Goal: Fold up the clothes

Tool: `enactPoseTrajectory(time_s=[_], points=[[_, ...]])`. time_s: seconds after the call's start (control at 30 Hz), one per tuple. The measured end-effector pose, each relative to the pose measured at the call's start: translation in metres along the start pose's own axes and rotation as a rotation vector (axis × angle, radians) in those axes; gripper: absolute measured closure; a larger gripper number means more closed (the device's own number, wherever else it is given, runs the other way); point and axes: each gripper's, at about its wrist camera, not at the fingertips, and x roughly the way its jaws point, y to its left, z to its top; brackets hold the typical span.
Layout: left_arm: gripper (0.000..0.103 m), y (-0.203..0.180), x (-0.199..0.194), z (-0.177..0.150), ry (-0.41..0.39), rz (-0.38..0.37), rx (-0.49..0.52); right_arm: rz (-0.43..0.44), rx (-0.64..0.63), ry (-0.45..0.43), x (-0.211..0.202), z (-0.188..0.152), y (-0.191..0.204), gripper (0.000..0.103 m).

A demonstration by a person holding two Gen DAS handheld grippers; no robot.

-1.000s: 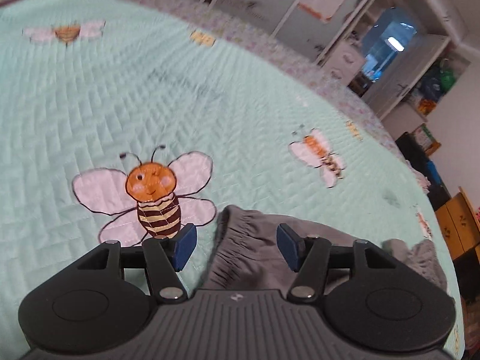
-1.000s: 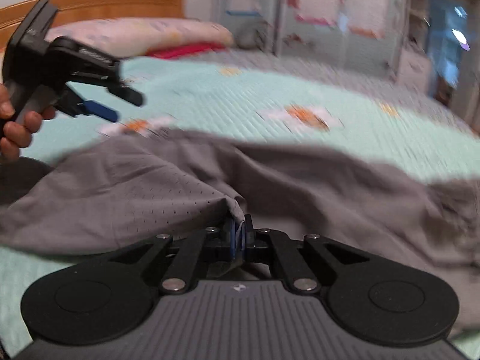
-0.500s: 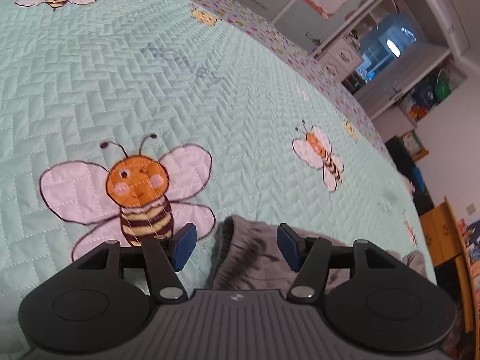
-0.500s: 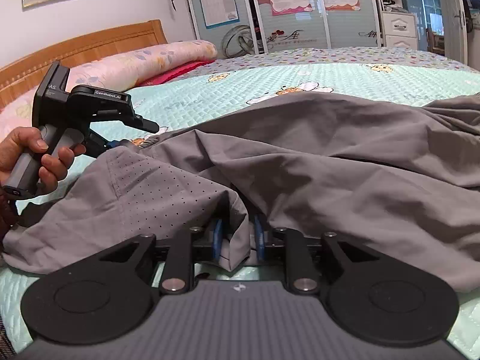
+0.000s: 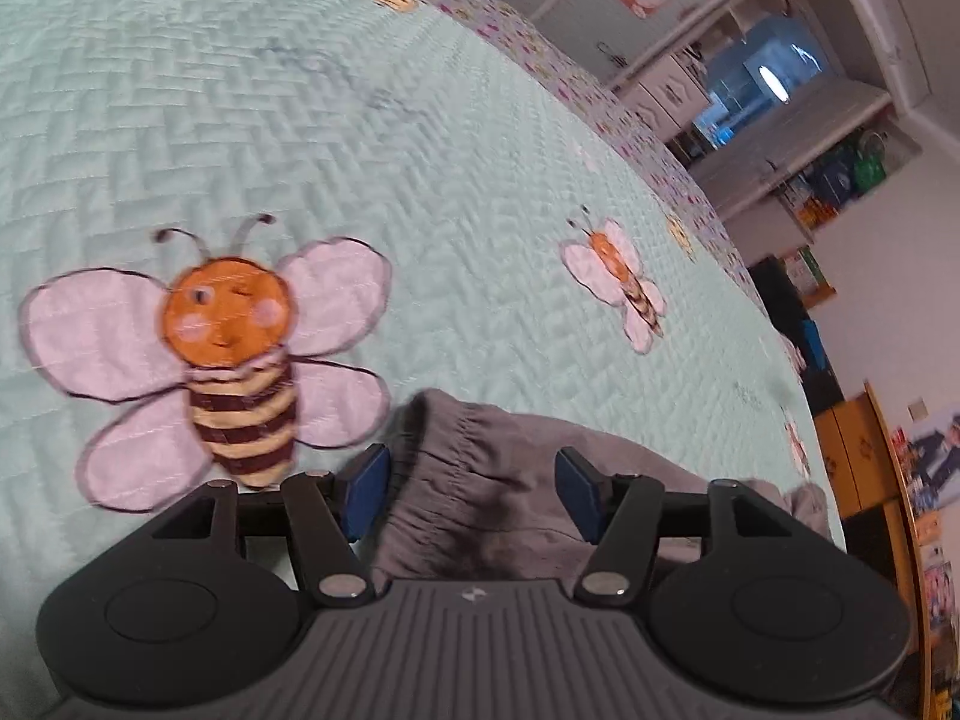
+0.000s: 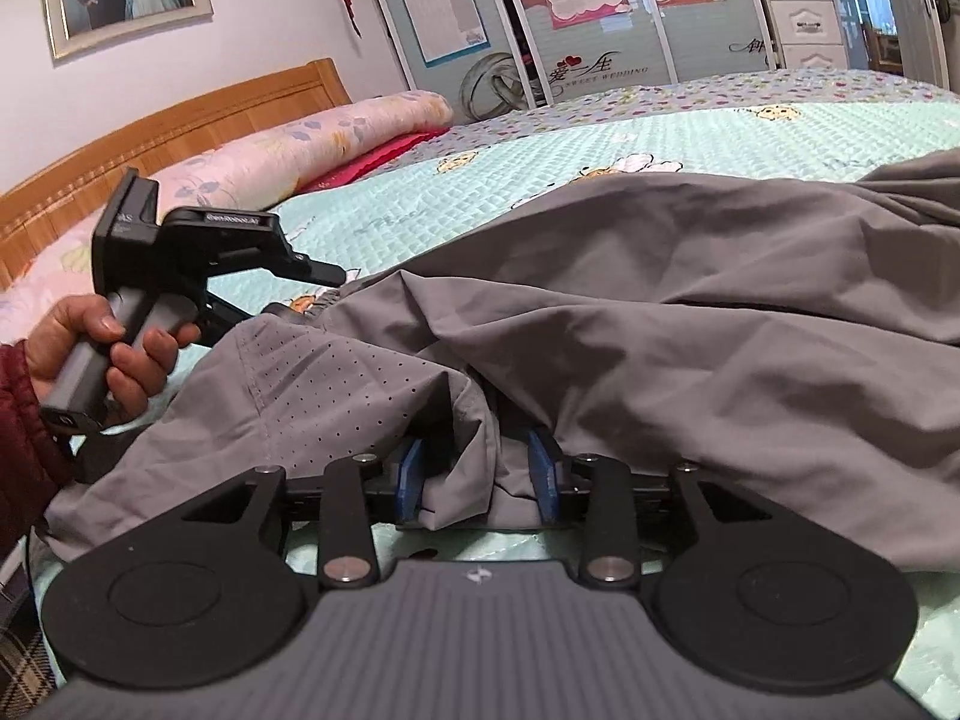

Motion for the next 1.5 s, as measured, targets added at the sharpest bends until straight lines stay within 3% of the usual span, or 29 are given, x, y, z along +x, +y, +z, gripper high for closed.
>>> enactPoseTrajectory(time_s=[0.1, 0.23, 0.33, 0.5, 0.63, 0.73, 0.87, 1.0, 1.1, 1.13, 1.2, 1.27, 1.4, 1.5], points=[[0.086, -0.017, 0.010, -0.005, 0.018, 0.030, 0.092, 0.012, 0.016, -0.002, 0.000, 0.000, -0.002, 0.064], [0.087, -0.044, 0.016, -0.009, 0.003, 0.077, 0.217, 0.026, 0.036, -0.005, -0.001, 0.000, -0.005, 0.064], [0.087, -0.064, 0.005, 0.001, -0.101, 0.099, 0.265, 0.037, 0.053, -0.007, -0.001, 0.000, -0.008, 0.064], [0.092, -0.079, -0.024, 0.044, -0.291, 0.122, 0.244, 0.045, 0.065, -0.009, -0.001, -0.001, -0.009, 0.064], [0.094, -0.083, -0.036, 0.075, -0.367, 0.131, 0.221, 0.057, 0.072, -0.008, -0.001, -0.002, -0.011, 0.064], [0.094, -0.085, -0.026, 0.072, -0.356, 0.181, 0.265, 0.066, 0.078, -0.006, -0.001, -0.001, -0.012, 0.064], [0.095, -0.061, -0.012, 0.058, -0.302, 0.260, 0.234, 0.074, 0.092, -0.008, -0.003, 0.000, -0.013, 0.063], [0.095, -0.037, -0.002, 0.045, -0.253, 0.335, 0.206, 0.080, 0.123, -0.007, -0.018, 0.006, -0.017, 0.052], [0.095, -0.027, -0.009, 0.041, -0.244, 0.350, 0.193, 0.030, 0.119, -0.081, -0.052, 0.019, -0.030, 0.050], [0.095, -0.023, -0.011, 0.040, -0.241, 0.355, 0.189, -0.012, 0.114, -0.114, -0.065, 0.025, -0.039, 0.049], [0.095, -0.016, -0.015, 0.038, -0.235, 0.366, 0.180, -0.140, 0.124, -0.184, -0.087, 0.044, -0.065, 0.035], [0.095, -0.017, -0.013, 0.032, -0.226, 0.374, 0.175, -0.247, 0.156, -0.221, -0.100, 0.066, -0.102, 0.029], [0.095, -0.017, -0.010, 0.020, -0.208, 0.390, 0.166, -0.468, 0.050, -0.218, -0.093, 0.107, -0.160, 0.029], [0.095, -0.018, -0.007, 0.011, -0.195, 0.402, 0.159, -0.512, 0.038, -0.174, -0.070, 0.133, -0.189, 0.029]])
